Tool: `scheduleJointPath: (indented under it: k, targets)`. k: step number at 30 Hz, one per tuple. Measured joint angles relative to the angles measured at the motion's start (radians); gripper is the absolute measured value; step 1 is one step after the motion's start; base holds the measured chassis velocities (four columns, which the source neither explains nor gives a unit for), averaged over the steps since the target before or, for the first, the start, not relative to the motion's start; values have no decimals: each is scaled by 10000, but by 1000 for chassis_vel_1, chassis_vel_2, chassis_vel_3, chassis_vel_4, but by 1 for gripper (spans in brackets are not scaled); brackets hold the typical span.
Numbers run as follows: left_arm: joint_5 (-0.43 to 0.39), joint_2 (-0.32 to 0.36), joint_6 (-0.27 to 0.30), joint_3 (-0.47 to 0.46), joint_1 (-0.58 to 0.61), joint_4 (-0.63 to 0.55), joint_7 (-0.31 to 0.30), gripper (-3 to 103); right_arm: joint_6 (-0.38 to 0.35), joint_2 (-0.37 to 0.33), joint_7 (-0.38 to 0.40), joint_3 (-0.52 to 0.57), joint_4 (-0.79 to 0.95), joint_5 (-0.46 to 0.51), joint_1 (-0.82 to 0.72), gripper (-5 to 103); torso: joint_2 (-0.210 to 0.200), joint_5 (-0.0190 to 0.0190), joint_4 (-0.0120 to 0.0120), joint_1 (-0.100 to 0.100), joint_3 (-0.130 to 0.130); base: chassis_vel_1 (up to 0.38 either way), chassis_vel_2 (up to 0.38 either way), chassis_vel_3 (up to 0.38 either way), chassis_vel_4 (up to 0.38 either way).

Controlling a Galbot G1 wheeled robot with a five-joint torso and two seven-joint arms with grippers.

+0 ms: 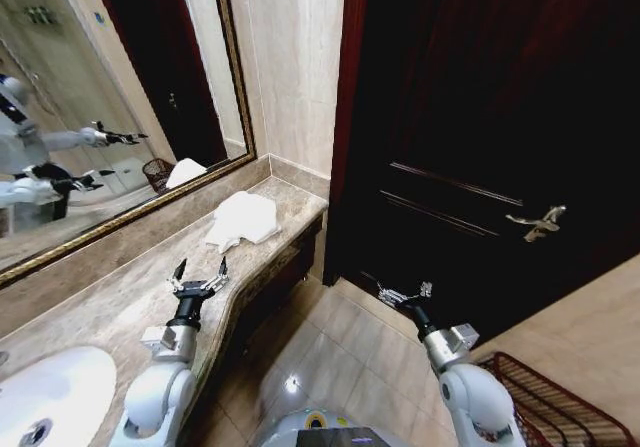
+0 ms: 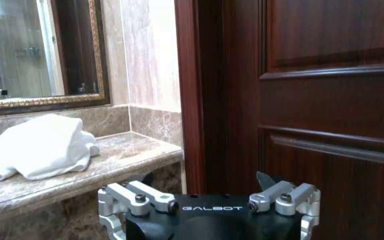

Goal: Discard the used towel into the hamper.

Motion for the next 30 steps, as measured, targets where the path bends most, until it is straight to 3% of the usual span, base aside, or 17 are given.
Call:
scheduleJointPath:
  k: [6,7,11,12,15,18,21,27,30]
  targets:
    - [-1015,874,1329,68,-1515,507,-230,100,89,6,-4,-9,-143,49,-25,100,1,-5,-1,-4,-1,-9,8,3,-3]
    - [-1015,874,1329,68,-1515,507,-230,100,89,6,-4,-9,-143,49,-25,100,1,-5,-1,-4,-1,0,0,0,0]
    - [-1780,1863,2590,388,-2871,929,-305,100,104,-25,-5,-45,-261,96,56,100,1,-5,-3,-5,-1,0,0,0,0]
    - [-1780,1863,2590,388,-2871,929,-305,100,104,-25,-5,-45,-261,96,56,100,1,-5,-3,-5,-1,0,0,0,0]
    - [-2362,2782,3386,684,-4197,1650,-205,100,104,-83,12,-38,-359,161,158,100,0,-3,-1,-3,0,0,0,0,0]
    - [-2526,3031,3491,814,-4604,1947,-110,100,105,-99,51,16,-362,201,175,100,1,-2,-3,-3,0,0,0,0,0]
    - [-2746,3706,3570,1062,-5402,2829,226,100,-32,-315,139,34,-488,369,488,100,0,-3,-5,-2,0,0,0,0,0]
    - [-3040,4092,3750,1529,-5831,3449,364,100,-124,-425,145,-96,-808,401,879,100,0,-4,4,-3,0,0,0,0,0]
    - [-3367,4250,3905,2212,-6498,4123,758,100,-121,-417,164,-117,-973,401,958,100,0,-3,-1,-3,0,0,0,0,0]
